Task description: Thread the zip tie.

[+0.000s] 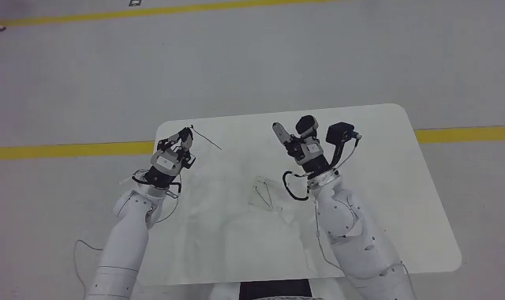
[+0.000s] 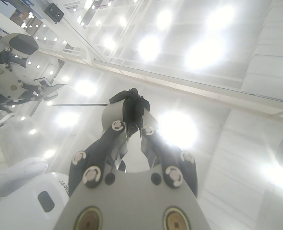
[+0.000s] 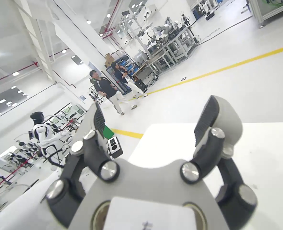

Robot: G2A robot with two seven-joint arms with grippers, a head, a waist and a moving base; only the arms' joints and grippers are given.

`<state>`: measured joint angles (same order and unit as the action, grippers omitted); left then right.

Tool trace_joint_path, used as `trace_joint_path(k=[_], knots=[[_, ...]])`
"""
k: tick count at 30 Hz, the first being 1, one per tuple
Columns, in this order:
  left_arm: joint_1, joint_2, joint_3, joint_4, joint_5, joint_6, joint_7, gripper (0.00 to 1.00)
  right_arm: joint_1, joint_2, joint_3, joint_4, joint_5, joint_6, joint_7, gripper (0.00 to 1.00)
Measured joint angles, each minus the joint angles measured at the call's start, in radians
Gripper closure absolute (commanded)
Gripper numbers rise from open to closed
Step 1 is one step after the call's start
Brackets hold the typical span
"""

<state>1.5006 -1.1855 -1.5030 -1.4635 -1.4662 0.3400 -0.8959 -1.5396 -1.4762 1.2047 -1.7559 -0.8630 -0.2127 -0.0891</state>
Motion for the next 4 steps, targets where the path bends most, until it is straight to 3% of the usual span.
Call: trace_joint_path(k=[4], knots=[[0.000,0.000,0.000,0.000,0.000,0.000,0.000,1.00,0.000,0.000,0.000,0.000,0.000,0.000,0.000,0.00]])
